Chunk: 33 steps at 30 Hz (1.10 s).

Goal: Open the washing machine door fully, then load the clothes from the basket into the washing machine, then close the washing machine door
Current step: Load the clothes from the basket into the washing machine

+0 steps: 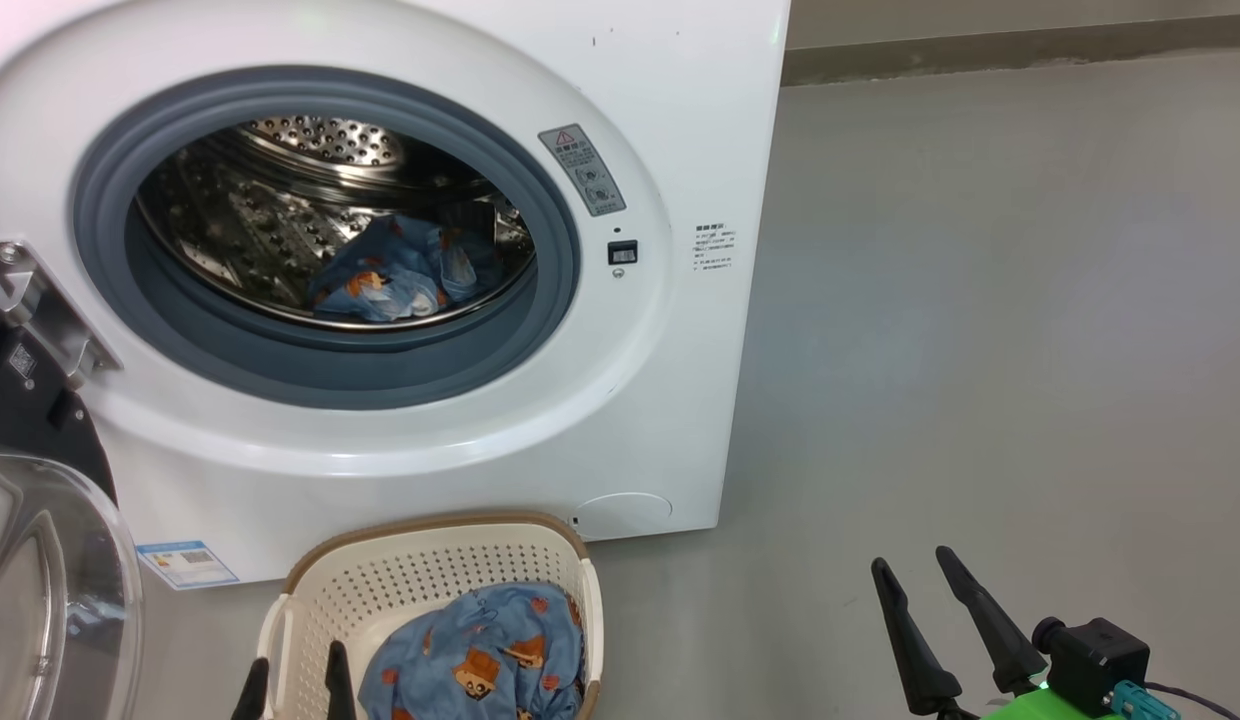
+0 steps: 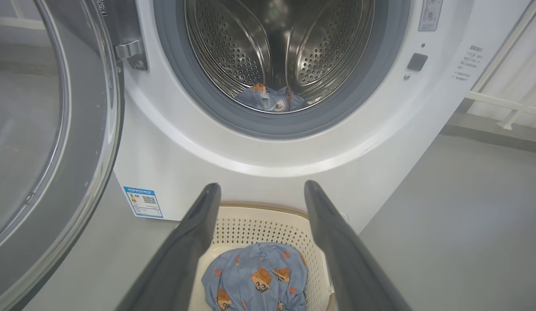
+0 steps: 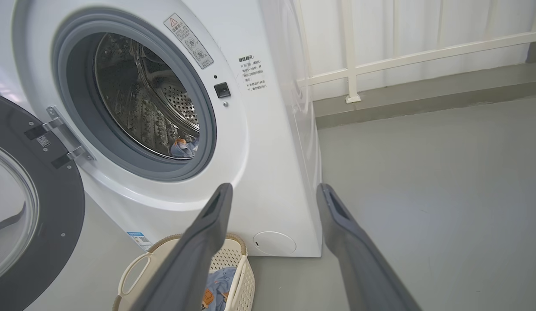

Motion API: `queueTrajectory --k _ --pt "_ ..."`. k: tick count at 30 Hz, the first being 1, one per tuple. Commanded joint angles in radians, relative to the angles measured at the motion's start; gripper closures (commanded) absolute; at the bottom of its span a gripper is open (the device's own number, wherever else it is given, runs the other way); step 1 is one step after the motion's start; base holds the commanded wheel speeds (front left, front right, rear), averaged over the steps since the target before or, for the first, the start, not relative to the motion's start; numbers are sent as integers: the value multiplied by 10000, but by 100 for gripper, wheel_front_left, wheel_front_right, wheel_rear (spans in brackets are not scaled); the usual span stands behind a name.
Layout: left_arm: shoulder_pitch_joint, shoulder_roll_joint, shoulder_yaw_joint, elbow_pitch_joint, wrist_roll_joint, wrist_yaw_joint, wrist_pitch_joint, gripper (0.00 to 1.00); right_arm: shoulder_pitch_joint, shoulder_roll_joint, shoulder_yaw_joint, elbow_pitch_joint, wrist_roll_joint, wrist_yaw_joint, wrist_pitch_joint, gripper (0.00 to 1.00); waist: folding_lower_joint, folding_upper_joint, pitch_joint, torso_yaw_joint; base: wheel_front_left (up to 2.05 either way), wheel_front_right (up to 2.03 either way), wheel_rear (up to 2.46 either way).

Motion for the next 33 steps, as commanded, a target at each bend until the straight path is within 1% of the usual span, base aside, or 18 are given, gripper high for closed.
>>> queueTrajectory --k 1,25,33 --pt "-132 93 319 -311 -26 74 -63 0 -178 6 249 -244 -97 17 -48 0 1 0 14 0 0 0 0" --pt "-377 93 264 -146 -96 -23 -63 0 -340 138 293 -178 -43 17 -48 0 1 0 297 128 0 0 0" --pt "-353 93 401 -130 -19 -37 -63 0 -286 181 243 -152 -54 17 -48 0 1 0 255 193 0 0 0"
